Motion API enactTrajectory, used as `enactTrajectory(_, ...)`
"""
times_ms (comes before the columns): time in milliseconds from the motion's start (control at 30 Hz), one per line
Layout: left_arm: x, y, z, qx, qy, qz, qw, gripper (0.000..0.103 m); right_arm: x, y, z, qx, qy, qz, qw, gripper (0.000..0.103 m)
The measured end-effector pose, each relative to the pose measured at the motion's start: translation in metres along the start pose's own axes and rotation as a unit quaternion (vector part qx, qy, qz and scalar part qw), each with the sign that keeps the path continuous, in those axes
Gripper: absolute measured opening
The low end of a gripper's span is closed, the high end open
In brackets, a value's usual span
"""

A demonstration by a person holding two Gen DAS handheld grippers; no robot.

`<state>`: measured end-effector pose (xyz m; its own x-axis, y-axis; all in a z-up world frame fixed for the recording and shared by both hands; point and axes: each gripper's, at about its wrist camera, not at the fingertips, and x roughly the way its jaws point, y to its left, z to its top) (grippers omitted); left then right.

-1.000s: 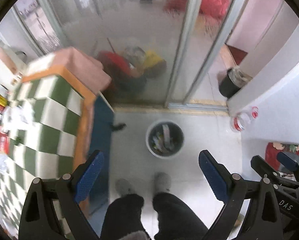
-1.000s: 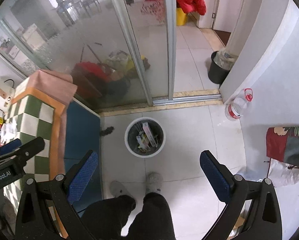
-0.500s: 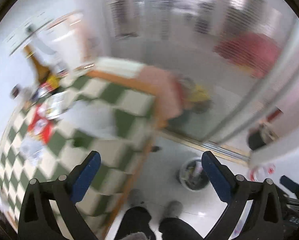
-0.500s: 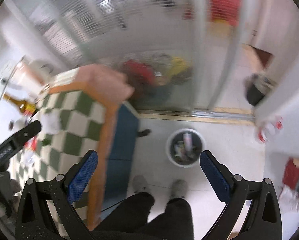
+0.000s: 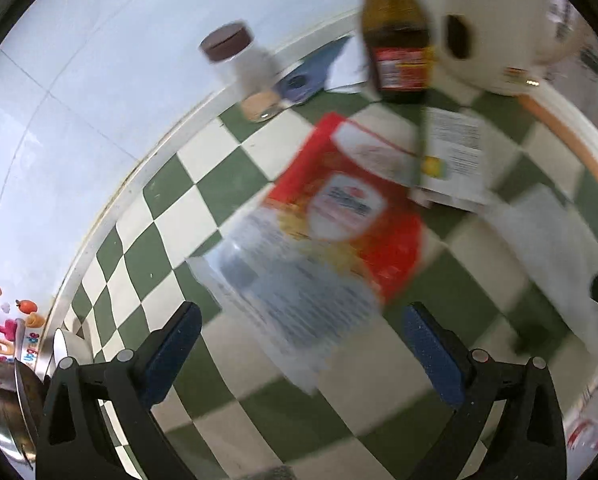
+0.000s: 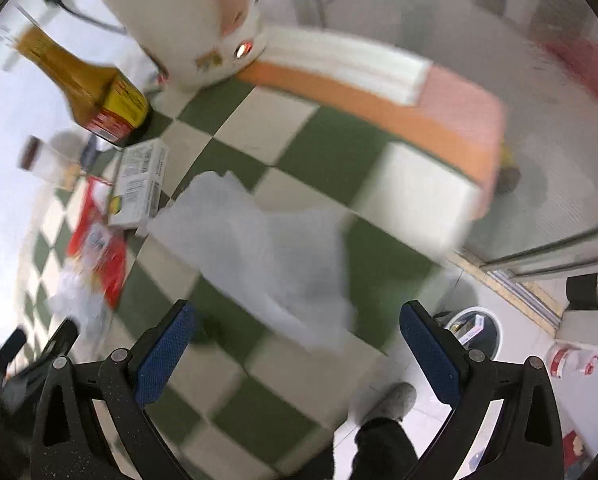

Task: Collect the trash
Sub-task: 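Grasp the green-printed medicine box with the left gripper while the right grasps the white tissue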

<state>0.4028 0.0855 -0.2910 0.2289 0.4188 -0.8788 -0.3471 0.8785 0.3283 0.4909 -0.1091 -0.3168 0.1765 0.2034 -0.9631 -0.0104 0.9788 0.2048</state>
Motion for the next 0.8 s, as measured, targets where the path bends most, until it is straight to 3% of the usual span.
enactTrajectory(100, 0.019, 0.011, 0.014, -0.015, 0.012, -0.001, 0.9998, 0.103, 0.032, 0.022, 0.013, 0.008, 0.02, -0.018, 1.0, 0.102)
enactTrajectory(167, 0.027, 0.012, 0.024, -0.018, 0.017, -0.007, 0.9997, 0.103, 0.042, 0.036, 0.014, 0.005, 0.003, -0.051, 0.999, 0.096)
enactTrajectory(267, 0.031, 0.003, 0.042, -0.013, 0.018, -0.026, 0.9994, 0.103, 0.042, 0.05, 0.011, -0.025, -0.047, -0.083, 0.995, 0.073)
enactTrajectory(300, 0.032, -0.002, 0.049, -0.007, 0.017, -0.036, 0.9992, 0.103, 0.039, 0.052, 0.01, -0.039, -0.067, -0.081, 0.994, 0.047)
enactTrajectory(333, 0.032, -0.009, 0.058, 0.001, 0.016, -0.049, 0.9987, 0.103, 0.038, 0.052, 0.011, -0.045, -0.072, -0.081, 0.993, 0.008)
enactTrajectory(367, 0.032, -0.015, 0.065, 0.007, 0.015, -0.062, 0.9979, 0.103, 0.038, 0.047, 0.013, -0.041, -0.069, -0.071, 0.994, 0.003)
enactTrajectory(500, 0.039, -0.054, 0.091, 0.049, 0.033, -0.135, 0.9892, 0.103, 0.033, 0.009, 0.023, 0.016, -0.072, -0.056, 0.996, 0.003)
enactTrajectory(633, 0.053, -0.092, 0.106, 0.1, 0.041, -0.147, 0.9831, 0.1, 0.027, -0.033, 0.032, 0.066, -0.074, -0.056, 0.994, 0.003)
enactTrajectory(667, 0.057, -0.101, 0.108, 0.113, 0.042, -0.142, 0.9824, 0.096, 0.026, -0.039, 0.033, 0.073, -0.075, -0.057, 0.993, 0.003)
enactTrajectory(733, 0.063, -0.111, 0.109, 0.131, 0.047, -0.136, 0.9809, 0.066, 0.022, -0.052, 0.033, 0.087, -0.08, -0.06, 0.991, 0.003)
enactTrajectory(800, 0.059, -0.11, 0.11, 0.128, 0.035, -0.139, 0.9814, 0.064, 0.016, -0.07, 0.036, 0.103, -0.085, -0.056, 0.989, 0.003)
